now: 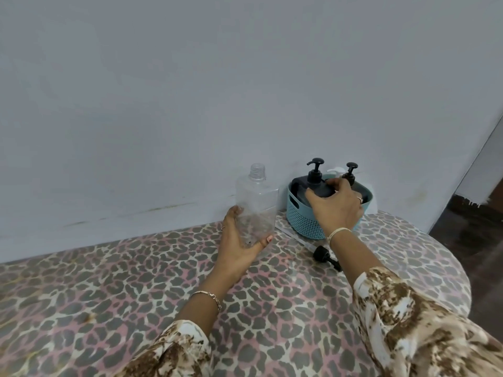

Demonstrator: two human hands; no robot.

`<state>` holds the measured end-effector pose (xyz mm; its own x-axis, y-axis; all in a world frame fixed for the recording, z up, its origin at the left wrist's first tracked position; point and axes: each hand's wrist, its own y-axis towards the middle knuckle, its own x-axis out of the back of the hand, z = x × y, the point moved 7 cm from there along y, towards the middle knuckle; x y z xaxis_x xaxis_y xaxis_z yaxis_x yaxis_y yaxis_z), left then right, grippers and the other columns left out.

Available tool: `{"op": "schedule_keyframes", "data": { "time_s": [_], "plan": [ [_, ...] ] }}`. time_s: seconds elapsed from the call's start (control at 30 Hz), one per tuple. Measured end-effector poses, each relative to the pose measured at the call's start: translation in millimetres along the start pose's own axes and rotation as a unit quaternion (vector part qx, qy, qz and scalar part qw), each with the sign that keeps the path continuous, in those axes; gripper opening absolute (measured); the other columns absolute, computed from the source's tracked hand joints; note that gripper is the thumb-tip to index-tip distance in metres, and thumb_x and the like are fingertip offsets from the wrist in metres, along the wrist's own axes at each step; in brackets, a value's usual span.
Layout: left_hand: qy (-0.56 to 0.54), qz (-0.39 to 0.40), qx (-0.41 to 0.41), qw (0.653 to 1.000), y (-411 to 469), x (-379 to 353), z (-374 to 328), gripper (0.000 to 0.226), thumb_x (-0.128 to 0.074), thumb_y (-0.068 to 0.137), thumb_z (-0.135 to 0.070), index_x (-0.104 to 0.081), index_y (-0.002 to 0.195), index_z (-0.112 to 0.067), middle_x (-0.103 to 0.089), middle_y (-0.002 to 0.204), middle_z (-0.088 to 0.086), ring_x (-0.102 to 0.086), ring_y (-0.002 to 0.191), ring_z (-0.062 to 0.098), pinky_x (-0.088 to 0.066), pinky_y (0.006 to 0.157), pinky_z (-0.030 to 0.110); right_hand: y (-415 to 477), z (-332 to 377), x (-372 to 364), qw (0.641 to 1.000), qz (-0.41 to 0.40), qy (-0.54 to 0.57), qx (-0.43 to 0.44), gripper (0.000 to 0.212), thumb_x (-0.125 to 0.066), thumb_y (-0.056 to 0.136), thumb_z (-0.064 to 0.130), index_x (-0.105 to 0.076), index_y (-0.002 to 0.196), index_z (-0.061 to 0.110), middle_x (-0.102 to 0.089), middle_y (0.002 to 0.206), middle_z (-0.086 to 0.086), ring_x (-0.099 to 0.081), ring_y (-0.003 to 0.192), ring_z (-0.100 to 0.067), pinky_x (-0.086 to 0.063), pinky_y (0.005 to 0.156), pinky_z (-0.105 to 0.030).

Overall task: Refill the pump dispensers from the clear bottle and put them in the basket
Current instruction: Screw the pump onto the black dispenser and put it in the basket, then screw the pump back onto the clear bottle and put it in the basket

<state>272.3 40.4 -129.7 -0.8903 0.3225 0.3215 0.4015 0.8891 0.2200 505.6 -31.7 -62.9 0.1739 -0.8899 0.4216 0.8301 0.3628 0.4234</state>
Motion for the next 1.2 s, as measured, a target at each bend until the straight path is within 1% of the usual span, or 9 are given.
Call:
{"op": "schedule_keyframes", "data": {
  "time_s": [0.13,0.33,0.6,0.73,0.83,0.93,1.0,1.07,1.2],
  "plan": [
    [0.003,0.003,0.01,1.0,-3.0,0.9,0.7,0.111,-0.074,0.061,-0.056,-0.01,0.148,-0.033,-0.019,0.156,-0.007,-0.02,0.141,0.009,-0.019,0.116,0.029,-8.3,-3.1,2.0,0.999,-0.023,-0.049,0.006,0.041,-0.07,0.062,0.053,-0.058,0.095,0.031,-0.053,0.082,0.011,-0.049,0.112,-0.02,-0.03,0.096,-0.043],
    [0.012,0.0,0.007,1.0,-3.0,1.6,1.1,0.104,-0.079,0.07,-0.044,-0.011,0.148,-0.032,-0.022,0.153,-0.009,-0.021,0.137,0.005,-0.019,0.112,0.023,-12.1,-1.5,0.6,0.997,-0.026,-0.071,0.014,0.037,-0.069,0.066,0.051,-0.061,0.094,0.028,-0.064,0.088,0.005,-0.048,0.113,-0.021,-0.028,0.098,-0.043],
    [0.029,0.006,0.021,0.999,-4.4,0.0,1.0,0.11,-0.076,0.074,-0.045,-0.002,0.152,-0.027,-0.014,0.16,-0.006,-0.016,0.145,0.014,-0.015,0.114,0.027,-15.1,-3.2,-0.9,0.99,-0.002,-0.135,0.039,0.032,-0.062,0.076,0.054,-0.067,0.09,0.025,-0.065,0.098,0.002,-0.048,0.108,-0.025,-0.032,0.088,-0.041],
    [0.041,0.003,0.03,0.999,-6.4,-0.9,0.6,0.11,-0.075,0.076,-0.046,0.002,0.153,-0.029,-0.008,0.161,-0.006,-0.012,0.147,0.016,-0.014,0.117,0.033,-20.7,-7.0,-1.1,0.989,0.017,-0.14,0.042,0.032,-0.058,0.083,0.05,-0.069,0.1,0.025,-0.054,0.118,-0.002,-0.044,0.117,-0.025,-0.03,0.096,-0.043],
    [0.04,-0.004,0.039,0.998,-7.7,-1.0,-2.1,0.109,-0.075,0.076,-0.042,0.001,0.153,-0.029,-0.01,0.161,-0.004,-0.014,0.147,0.019,-0.017,0.118,0.037,-26.9,-14.0,4.3,0.996,0.045,-0.073,0.036,0.034,-0.056,0.089,0.047,-0.066,0.115,0.027,-0.047,0.127,-0.004,-0.041,0.123,-0.027,-0.03,0.103,-0.045],
    [0.026,0.003,0.058,0.998,-6.7,-1.0,-5.2,0.11,-0.077,0.076,-0.035,0.0,0.154,-0.025,-0.011,0.161,-0.001,-0.015,0.147,0.021,-0.018,0.117,0.037,-40.2,-21.1,23.8,0.999,0.015,0.008,0.044,0.046,-0.055,0.091,0.046,-0.051,0.133,0.027,-0.045,0.135,-0.002,-0.038,0.129,-0.023,-0.031,0.109,-0.045],
    [0.029,0.011,0.064,0.997,-4.9,-0.4,-6.8,0.11,-0.077,0.077,-0.033,0.001,0.154,-0.025,-0.01,0.161,0.001,-0.015,0.147,0.022,-0.019,0.116,0.036,-51.8,-31.6,35.0,0.999,0.003,0.042,0.019,0.054,-0.054,0.09,0.05,-0.043,0.136,0.026,-0.047,0.136,0.002,-0.04,0.129,-0.02,-0.031,0.11,-0.047],
    [0.035,0.02,0.072,0.997,-5.2,0.6,-7.9,0.11,-0.076,0.078,-0.034,0.003,0.154,-0.025,-0.009,0.162,0.001,-0.016,0.147,0.023,-0.02,0.116,0.037,-64.7,-47.3,39.4,0.999,0.031,0.03,-0.018,0.062,-0.055,0.084,0.06,-0.041,0.133,0.025,-0.053,0.129,0.005,-0.048,0.123,-0.02,-0.033,0.108,-0.05],
    [0.026,0.043,0.081,0.995,-8.5,1.4,-7.2,0.109,-0.075,0.077,-0.038,0.002,0.153,-0.028,-0.015,0.161,0.002,-0.02,0.146,0.023,-0.022,0.118,0.041,-90.8,-75.2,25.5,0.972,0.218,-0.045,-0.075,0.086,-0.066,0.065,0.071,-0.038,0.133,0.027,-0.059,0.119,0.007,-0.053,0.117,-0.021,-0.028,0.108,-0.049]
  ]
}}
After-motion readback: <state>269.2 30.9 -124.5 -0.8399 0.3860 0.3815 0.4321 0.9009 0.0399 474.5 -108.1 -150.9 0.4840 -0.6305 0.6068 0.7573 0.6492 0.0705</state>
